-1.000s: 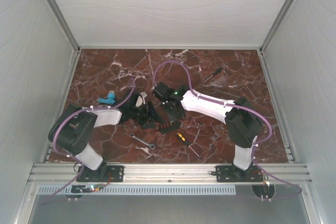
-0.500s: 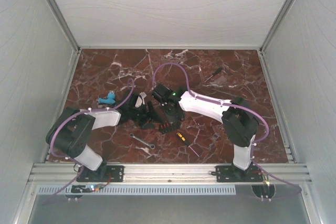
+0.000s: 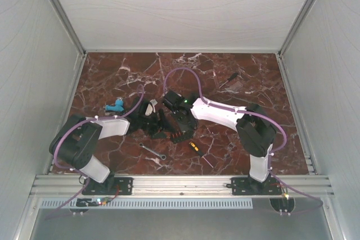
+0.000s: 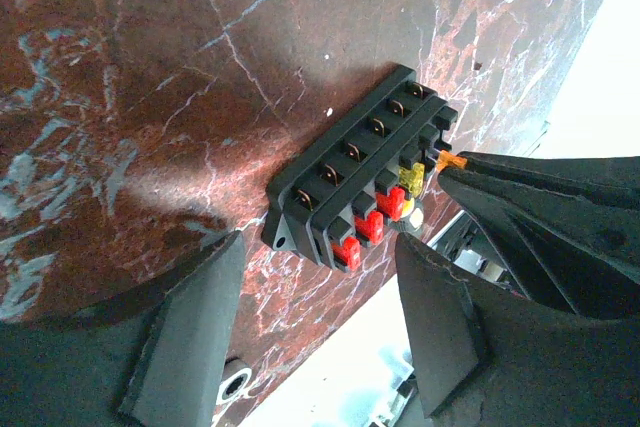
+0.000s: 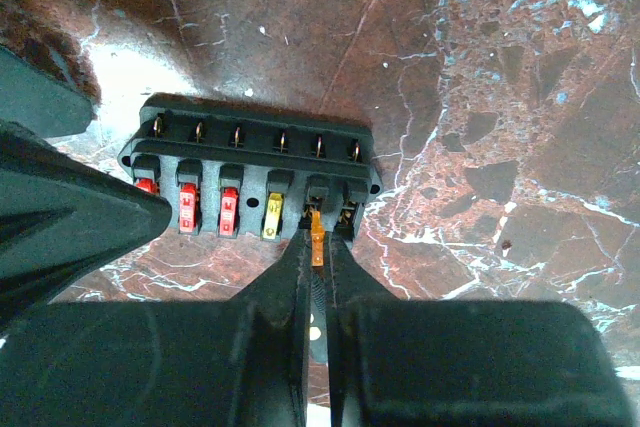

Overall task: Snap on the fuse box
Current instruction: Install the fuse at the fuse box base.

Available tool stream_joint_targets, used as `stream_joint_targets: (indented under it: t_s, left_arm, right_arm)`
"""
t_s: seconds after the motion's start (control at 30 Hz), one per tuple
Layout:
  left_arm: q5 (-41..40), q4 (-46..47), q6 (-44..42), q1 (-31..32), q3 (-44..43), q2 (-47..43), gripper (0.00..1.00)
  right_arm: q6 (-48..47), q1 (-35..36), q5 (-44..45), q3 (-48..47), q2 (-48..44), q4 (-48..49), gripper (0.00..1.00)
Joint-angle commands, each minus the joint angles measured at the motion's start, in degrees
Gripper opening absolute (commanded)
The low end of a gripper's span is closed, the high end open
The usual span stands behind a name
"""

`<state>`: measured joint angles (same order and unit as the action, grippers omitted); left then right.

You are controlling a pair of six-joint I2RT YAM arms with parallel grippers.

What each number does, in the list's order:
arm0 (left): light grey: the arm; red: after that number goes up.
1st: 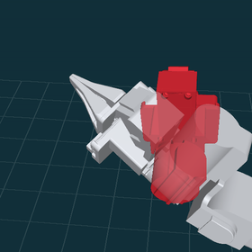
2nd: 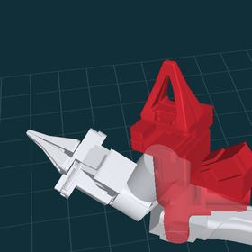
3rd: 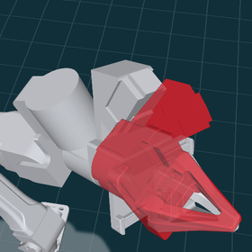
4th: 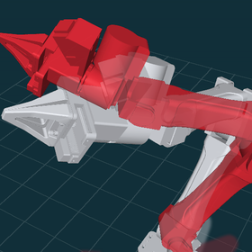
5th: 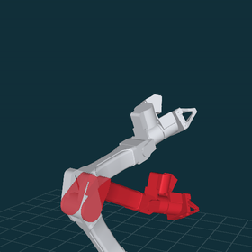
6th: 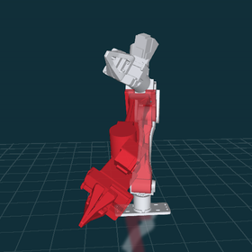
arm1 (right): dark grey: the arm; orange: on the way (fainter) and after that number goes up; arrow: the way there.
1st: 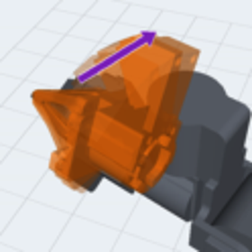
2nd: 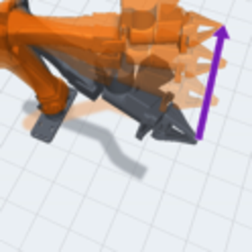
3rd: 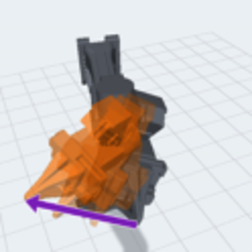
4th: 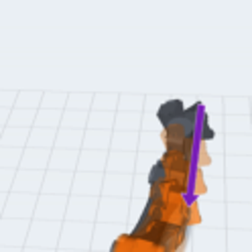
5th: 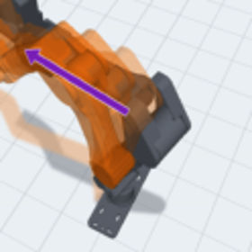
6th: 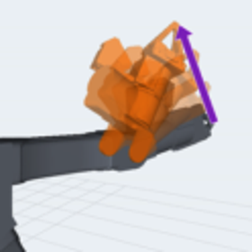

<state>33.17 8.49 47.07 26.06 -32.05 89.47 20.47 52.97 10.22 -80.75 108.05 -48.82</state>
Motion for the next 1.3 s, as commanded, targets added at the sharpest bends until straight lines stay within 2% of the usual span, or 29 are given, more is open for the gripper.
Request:
stream_joint_targets:
  t_s: [0.0,0.77,1.27]
  left_arm:
    - [0.0,0.6,0.7,0.5,-0.3,-0.4,0.62]
    - [0.7,1.4,1.3,0.8,-0.5,0.3,0.61]
    - [1.0,2.3,2.2,1.2,0.1,0.5,0.6]
  right_arm:
    - [0.8,0.4,0.5,-0.9,0.4,0.0,0.0]
    - [2.7,0.4,0.3,-0.7,2.3,0.0,0.0]
    - [3.8,0.0,0.5,-0.3,-2.2,0.9,0.0]
